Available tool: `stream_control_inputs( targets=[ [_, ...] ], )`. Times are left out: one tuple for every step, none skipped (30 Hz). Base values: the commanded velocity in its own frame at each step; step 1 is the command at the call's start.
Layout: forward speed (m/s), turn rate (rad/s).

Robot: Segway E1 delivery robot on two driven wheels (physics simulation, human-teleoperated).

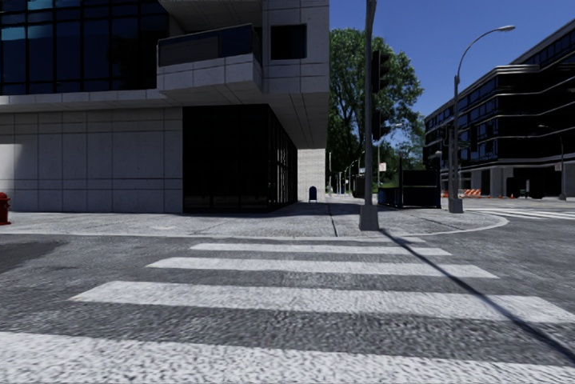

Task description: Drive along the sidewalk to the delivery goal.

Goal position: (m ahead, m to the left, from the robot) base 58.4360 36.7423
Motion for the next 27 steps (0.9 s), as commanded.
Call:
stream_control_inputs(
  targets=[
    [2.00,0.00],
    [2.00,0.00],
    [2.00,0.00],
    [2.00,0.00],
    [2.00,0.00],
    [2.00,0.00],
    [2.00,0.00],
    [2.00,0.00],
    [2.00,0.00],
    [2.00,0.00],
    [2.00,0.00],
    [2.00,0.00],
    [2.00,0.00],
    [2.00,0.00],
    [2.00,0.00],
    [2.00,0.00],
    [2.00,0.00],
    [2.00,0.00],
    [2.00,0.00],
    [2.00,0.00],
    [2.00,0.00],
    [2.00,0.00],
    [2.00,0.00],
    [2.00,0.00],
    [2.00,0.00],
    [2.00,0.00],
    [2.00,0.00]
  ],
)
